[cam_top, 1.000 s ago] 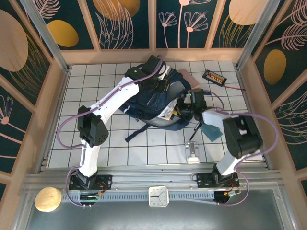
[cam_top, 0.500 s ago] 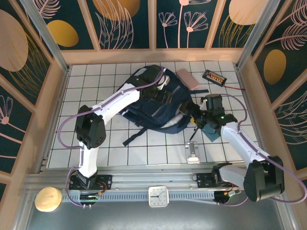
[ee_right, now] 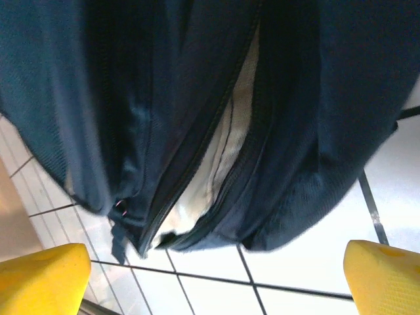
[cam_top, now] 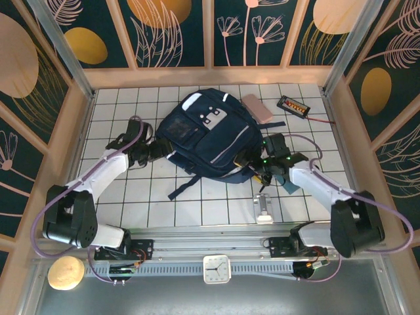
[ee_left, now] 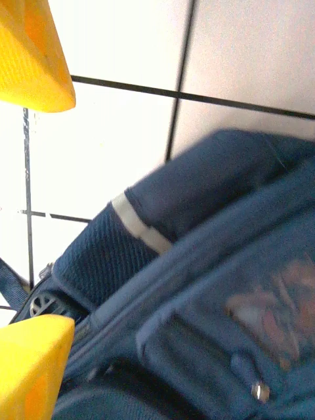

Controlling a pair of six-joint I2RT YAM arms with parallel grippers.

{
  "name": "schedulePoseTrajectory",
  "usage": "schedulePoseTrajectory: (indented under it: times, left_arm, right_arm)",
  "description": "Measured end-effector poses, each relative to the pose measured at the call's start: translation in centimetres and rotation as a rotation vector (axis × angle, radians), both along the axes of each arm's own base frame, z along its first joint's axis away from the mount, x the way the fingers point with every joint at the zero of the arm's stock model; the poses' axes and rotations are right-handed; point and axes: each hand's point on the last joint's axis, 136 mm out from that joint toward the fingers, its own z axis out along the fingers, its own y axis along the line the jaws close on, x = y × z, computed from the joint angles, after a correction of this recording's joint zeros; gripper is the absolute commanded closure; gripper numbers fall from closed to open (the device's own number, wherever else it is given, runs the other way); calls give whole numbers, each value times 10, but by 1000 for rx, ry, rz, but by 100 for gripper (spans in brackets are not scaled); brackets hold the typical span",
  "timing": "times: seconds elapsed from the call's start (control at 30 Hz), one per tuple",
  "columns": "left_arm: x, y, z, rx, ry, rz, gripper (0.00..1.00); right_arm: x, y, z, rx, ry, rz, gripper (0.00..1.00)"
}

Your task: Pack books, pencil case, and school supplies into a backpack

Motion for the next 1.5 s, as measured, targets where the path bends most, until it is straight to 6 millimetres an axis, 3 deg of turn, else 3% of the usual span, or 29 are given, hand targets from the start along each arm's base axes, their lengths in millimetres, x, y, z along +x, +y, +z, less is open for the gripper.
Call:
schedulePoseTrajectory:
  times: [0.1, 0.37, 0.4, 0.5, 0.67, 0.77, 0.87, 0.93, 1.03, 1.17, 1.23, 1.3, 1.33, 1.5]
  left_arm:
    - [3, -3, -26, -113, 40, 44, 15]
    - [40, -24, -58, -303, 49, 78, 16]
    - [47, -25, -55, -324, 29, 82, 20]
    - [68, -31, -60, -377, 9, 98, 45]
    - [93, -41, -72, -454, -4, 108, 100]
    - [102, -44, -66, -498, -23, 126, 100]
    - [104, -49, -60, -543, -17, 159, 100]
    - [104, -52, -54, -566, -7, 185, 100]
    - [102, -66, -38, -587, -12, 202, 100]
    - [103, -100, -5, -619, -44, 193, 100]
    - [102, -111, 9, -642, -63, 195, 100]
    - [100, -116, 21, -671, -76, 208, 100]
    - [99, -117, 26, -688, -81, 218, 100]
    - [94, -114, 52, -730, -115, 259, 100]
  right_arm:
    - [11, 3, -13, -21, 20, 2, 2]
    - [71, 14, -16, -37, -7, 0, 3]
    - [81, 15, -15, -37, -17, 0, 3]
    - [109, 19, -12, -32, -52, 7, 4]
    - [151, 20, -15, -14, -86, 26, 5]
    - [173, 14, -11, -26, -105, 30, 5]
    - [180, 8, 2, -85, -137, 32, 5]
    - [174, 3, 14, -150, -158, 24, 5]
    - [146, 7, 53, -243, -221, 28, 5]
    - [86, 50, 138, -184, -393, 117, 8]
    - [59, 71, 164, -124, -454, 174, 14]
    - [39, 89, 165, -81, -466, 222, 20]
    - [32, 96, 156, -74, -451, 242, 22]
    - [17, 118, 87, -146, -337, 304, 29]
